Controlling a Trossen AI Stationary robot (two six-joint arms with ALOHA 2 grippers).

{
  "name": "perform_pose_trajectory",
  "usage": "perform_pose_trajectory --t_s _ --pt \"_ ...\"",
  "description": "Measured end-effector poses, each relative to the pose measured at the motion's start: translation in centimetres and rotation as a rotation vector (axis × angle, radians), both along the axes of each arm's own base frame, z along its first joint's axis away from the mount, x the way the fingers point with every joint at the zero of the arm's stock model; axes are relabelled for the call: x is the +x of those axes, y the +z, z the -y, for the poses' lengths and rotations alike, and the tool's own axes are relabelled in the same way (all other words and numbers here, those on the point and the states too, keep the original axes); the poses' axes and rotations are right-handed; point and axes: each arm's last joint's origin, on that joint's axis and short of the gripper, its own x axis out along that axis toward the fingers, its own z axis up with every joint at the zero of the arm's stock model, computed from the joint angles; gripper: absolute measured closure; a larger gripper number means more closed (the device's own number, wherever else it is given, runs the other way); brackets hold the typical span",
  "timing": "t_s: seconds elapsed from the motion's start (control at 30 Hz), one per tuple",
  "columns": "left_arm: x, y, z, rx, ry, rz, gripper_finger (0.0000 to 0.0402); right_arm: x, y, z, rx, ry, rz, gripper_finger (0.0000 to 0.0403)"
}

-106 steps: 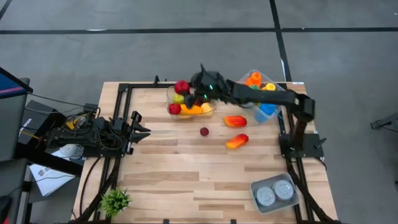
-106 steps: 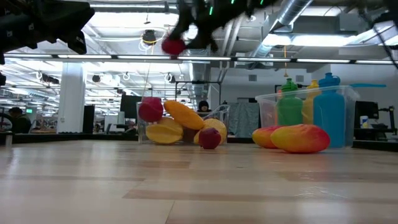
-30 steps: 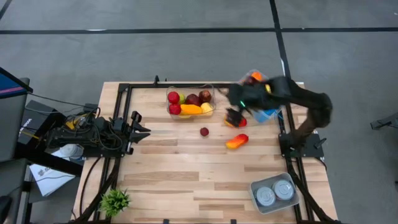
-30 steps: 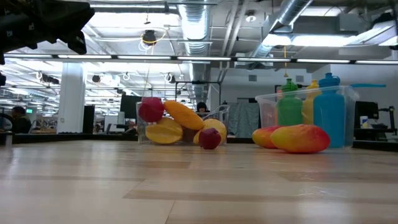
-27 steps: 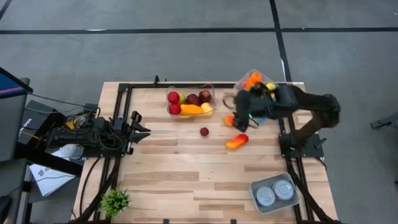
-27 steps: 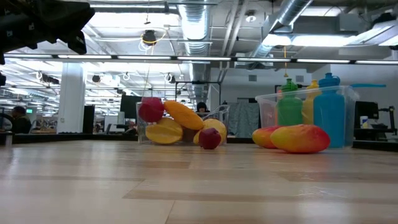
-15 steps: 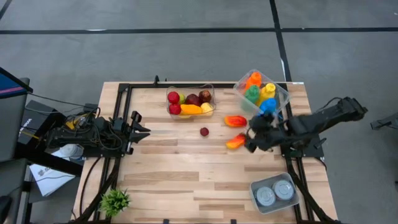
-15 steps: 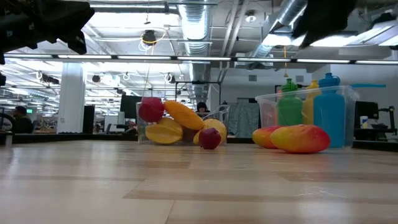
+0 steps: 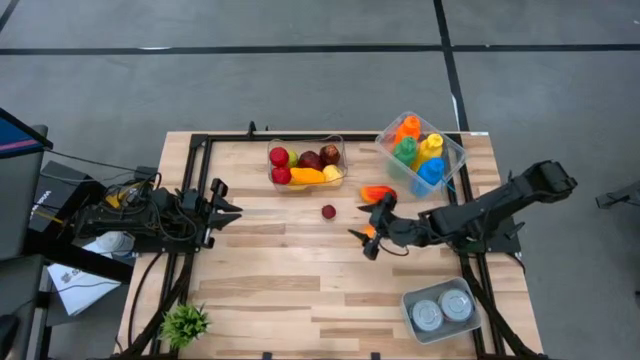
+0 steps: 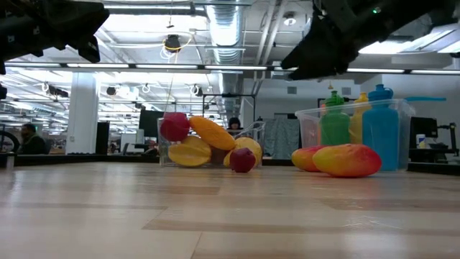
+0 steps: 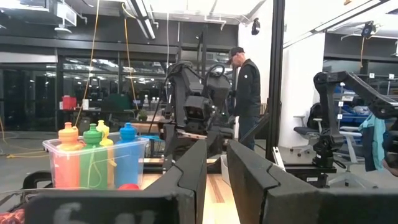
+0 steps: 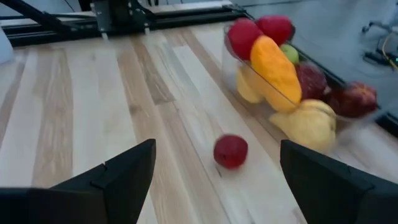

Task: Pick & Place Food Item
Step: Put the red pomegranate into the transparent bin

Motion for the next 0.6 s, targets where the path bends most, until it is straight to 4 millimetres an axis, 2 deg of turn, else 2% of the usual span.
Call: perform_pose_trajectory --t_s 0.27,0.37,0.43,0.6 --pt "0.0 0.0 0.0 0.000 0.000 -0.002 0.0348 1.4 0.1 -0.6 -0.003 0.036 -0.013 0.0072" --pt "0.2 -1.0 0.0 -0.001 0.000 -0.105 0.0348 1.5 0.0 -0.7 0.000 0.042 -0.015 0.0072" --pt "0.4 -2.4 0.0 -0.004 0.003 -0.253 0.0348 1.7 -0.2 -0.8 0.006 0.041 -0.011 0.0072" --pt "0.5 -2.7 -0.3 -0.025 0.110 -0.281 0.0348 2.4 -0.8 -0.9 0.009 0.045 0.001 0.0072"
